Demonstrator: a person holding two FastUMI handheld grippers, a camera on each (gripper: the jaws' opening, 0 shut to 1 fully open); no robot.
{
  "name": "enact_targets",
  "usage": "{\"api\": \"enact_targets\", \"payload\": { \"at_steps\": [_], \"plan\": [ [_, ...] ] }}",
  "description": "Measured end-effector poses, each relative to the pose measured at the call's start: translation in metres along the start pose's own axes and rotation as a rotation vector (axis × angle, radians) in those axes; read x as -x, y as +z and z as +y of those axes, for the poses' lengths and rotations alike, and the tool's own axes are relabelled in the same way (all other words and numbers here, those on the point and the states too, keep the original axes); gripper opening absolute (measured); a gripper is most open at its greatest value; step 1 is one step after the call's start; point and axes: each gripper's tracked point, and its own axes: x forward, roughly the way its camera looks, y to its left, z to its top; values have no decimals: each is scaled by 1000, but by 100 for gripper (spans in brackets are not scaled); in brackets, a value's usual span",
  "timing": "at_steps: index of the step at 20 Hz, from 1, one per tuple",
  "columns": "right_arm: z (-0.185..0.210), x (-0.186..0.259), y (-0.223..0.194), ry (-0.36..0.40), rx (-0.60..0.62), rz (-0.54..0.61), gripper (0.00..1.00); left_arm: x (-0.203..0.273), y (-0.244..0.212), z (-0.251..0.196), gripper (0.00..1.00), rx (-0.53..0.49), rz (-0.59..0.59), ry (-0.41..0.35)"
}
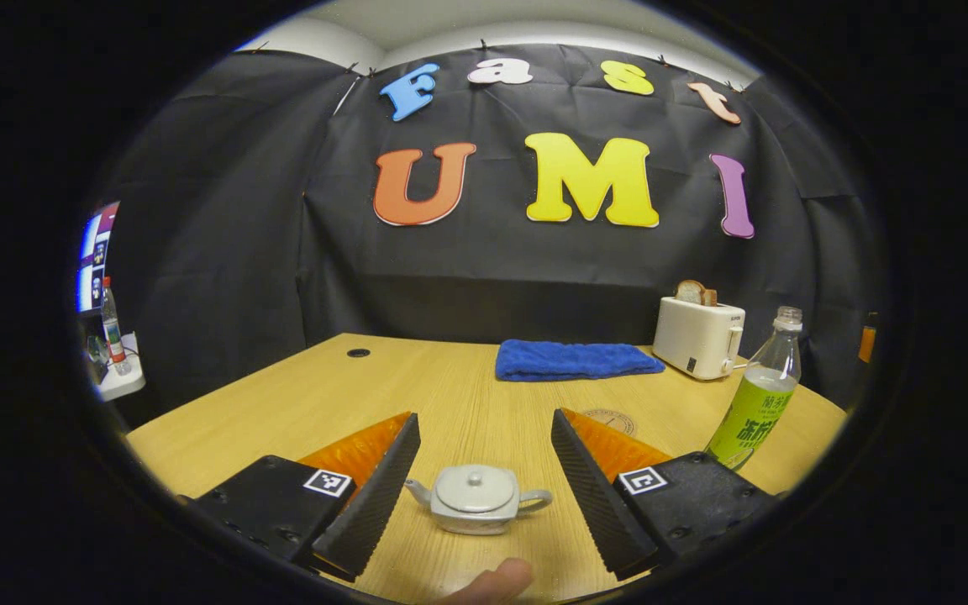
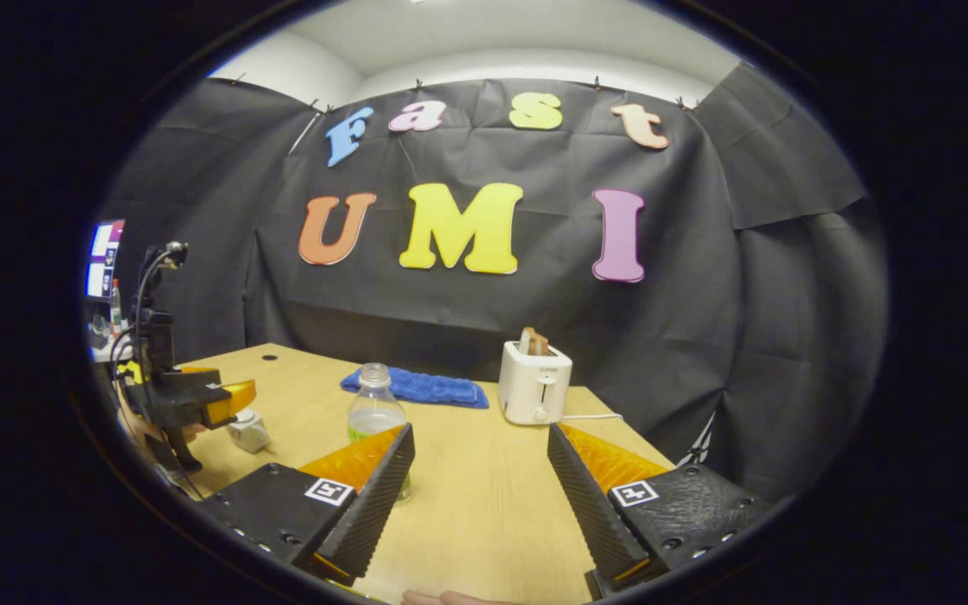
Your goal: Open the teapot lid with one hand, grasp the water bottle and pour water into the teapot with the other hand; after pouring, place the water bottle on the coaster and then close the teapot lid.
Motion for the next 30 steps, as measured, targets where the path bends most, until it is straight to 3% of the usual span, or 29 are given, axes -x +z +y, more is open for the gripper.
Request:
{"api": "enact_targets", "payload": {
  "at_steps": [4, 8, 12, 15, 19, 22, 24, 30],
  "plan": [
    [3, -5, -8, 1, 13, 23, 95, -8, -12, -1, 92, -21, 29, -11],
    [5, -8, -13, 4, 10, 34, 95, -11, -21, -1, 77, -12, 63, -34],
    [6, -11, -18, 4, 13, 48, 95, -13, -22, 4, 60, -2, 68, -19],
    [8, -13, -21, 5, 16, 57, 95, -14, -22, 9, 39, -11, 65, -6],
    [14, -15, -26, 9, 27, 68, 95, -13, -23, 11, 21, -20, 69, -5],
    [19, -18, -32, 20, 36, 78, 95, -13, -19, 9, 16, -35, 62, -30],
    [21, -20, -34, 26, 36, 79, 95, -11, -15, 12, 7, -31, 56, -23],
    [26, -24, -43, 27, 36, 98, 95, 1, 8, 13, 5, -33, 15, -22]
  ]
}}
